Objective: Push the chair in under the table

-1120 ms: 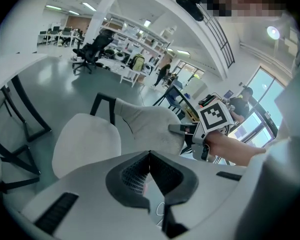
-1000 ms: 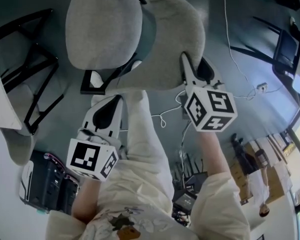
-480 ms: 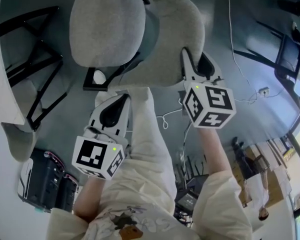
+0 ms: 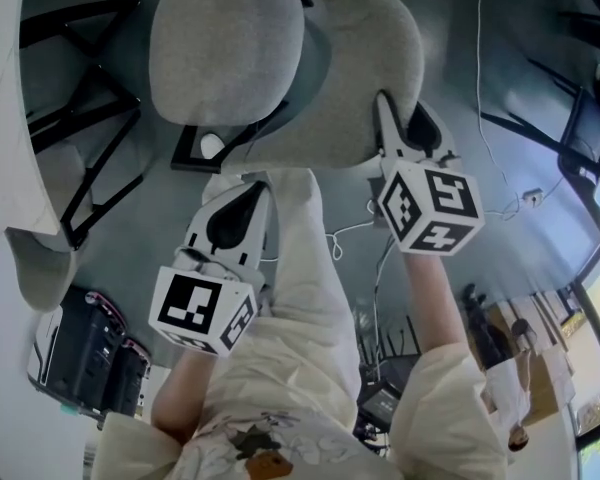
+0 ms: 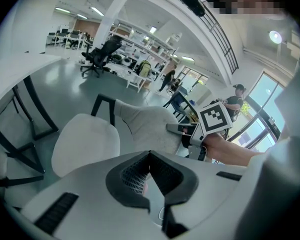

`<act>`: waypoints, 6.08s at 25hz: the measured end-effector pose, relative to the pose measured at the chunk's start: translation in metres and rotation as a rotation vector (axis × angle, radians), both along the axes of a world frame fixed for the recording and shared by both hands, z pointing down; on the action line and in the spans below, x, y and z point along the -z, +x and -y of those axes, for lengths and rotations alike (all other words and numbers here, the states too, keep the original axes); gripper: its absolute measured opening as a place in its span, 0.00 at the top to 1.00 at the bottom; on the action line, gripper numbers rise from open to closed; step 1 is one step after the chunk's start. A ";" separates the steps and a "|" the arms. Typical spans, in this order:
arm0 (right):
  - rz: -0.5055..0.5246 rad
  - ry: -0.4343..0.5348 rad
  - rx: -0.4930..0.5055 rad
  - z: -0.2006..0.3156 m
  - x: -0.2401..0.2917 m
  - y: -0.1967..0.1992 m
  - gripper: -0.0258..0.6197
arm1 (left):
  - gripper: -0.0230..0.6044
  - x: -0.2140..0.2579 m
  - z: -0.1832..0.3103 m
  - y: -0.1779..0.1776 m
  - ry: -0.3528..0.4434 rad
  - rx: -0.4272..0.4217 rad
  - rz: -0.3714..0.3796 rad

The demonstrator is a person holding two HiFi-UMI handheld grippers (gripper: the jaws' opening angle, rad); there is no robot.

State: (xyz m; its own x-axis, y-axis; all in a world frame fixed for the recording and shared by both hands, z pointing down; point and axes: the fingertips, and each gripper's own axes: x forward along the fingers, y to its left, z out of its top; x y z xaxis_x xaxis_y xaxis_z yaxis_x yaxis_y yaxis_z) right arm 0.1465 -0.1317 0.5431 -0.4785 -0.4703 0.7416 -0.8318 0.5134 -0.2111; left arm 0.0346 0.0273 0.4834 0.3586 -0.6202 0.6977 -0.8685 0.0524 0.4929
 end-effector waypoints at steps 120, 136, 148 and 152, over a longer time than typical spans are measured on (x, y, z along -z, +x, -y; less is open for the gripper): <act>0.077 0.022 0.306 -0.169 0.194 -0.202 0.91 | 0.95 0.202 -0.098 -0.211 0.311 0.127 0.197; 0.234 0.152 0.328 -0.187 0.334 -0.172 0.92 | 0.95 0.287 -0.065 -0.135 0.447 -0.054 0.158; 0.316 0.391 0.246 -0.219 0.399 -0.158 0.94 | 0.95 0.322 -0.069 -0.080 0.519 -0.204 0.158; 0.286 0.454 0.222 -0.222 0.402 -0.147 0.95 | 0.95 0.327 -0.064 -0.075 0.535 -0.200 0.165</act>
State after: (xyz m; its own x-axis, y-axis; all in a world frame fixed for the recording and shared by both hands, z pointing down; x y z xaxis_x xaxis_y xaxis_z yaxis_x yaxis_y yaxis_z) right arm -0.0004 0.0901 0.1414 -0.7536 -0.5764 0.3160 -0.6360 0.7608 -0.1291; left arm -0.0400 0.0917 0.1560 0.4179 -0.8326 0.3636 -0.9034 -0.3384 0.2635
